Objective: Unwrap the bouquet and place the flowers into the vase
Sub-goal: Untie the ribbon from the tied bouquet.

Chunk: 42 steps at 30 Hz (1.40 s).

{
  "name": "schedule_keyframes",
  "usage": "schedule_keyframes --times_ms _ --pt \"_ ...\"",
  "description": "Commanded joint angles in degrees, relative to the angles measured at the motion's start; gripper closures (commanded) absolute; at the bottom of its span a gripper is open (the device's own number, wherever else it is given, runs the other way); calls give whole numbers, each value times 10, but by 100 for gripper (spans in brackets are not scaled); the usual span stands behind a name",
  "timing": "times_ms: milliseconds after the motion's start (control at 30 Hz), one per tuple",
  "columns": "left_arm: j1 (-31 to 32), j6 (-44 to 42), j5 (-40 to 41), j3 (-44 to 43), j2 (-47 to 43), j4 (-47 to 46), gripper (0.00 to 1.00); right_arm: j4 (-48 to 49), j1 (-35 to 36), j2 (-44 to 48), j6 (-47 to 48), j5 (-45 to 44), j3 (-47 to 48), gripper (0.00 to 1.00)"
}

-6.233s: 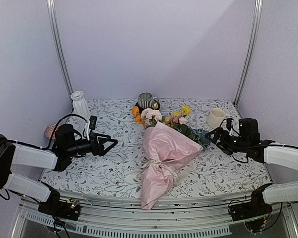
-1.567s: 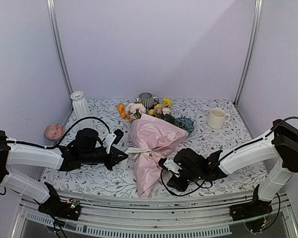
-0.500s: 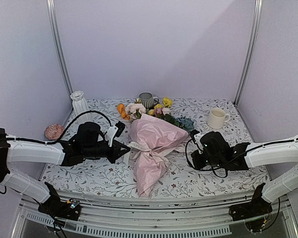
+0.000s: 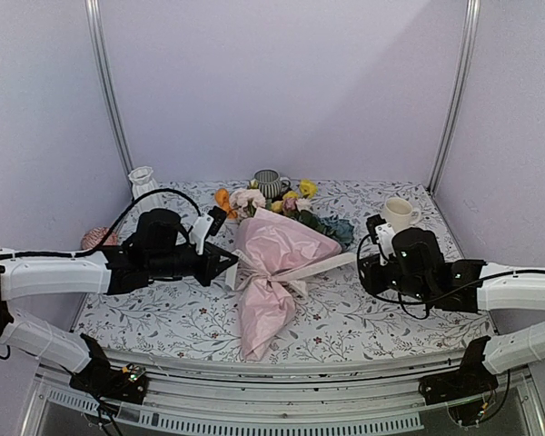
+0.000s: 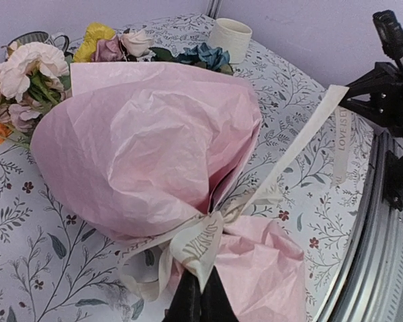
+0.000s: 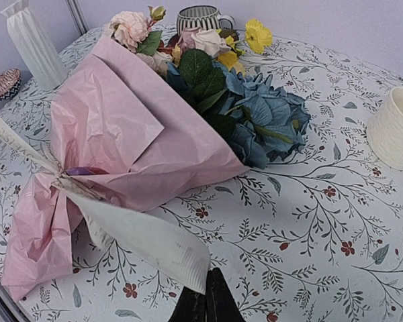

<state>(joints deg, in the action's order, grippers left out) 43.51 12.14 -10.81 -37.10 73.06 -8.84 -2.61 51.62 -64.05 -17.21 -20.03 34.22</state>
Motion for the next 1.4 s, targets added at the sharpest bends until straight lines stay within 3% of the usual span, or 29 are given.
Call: schedule_keyframes --times_ms 0,767,1367 --pt "4 22 5 -33 -15 33 100 -13 -3 21 -11 -12 -9 98" --pt "-12 100 36 -68 -2 22 100 9 -92 56 -80 61 -75 98" --pt "-86 156 -15 7 -28 -28 100 6 -131 58 -124 66 -90 98"
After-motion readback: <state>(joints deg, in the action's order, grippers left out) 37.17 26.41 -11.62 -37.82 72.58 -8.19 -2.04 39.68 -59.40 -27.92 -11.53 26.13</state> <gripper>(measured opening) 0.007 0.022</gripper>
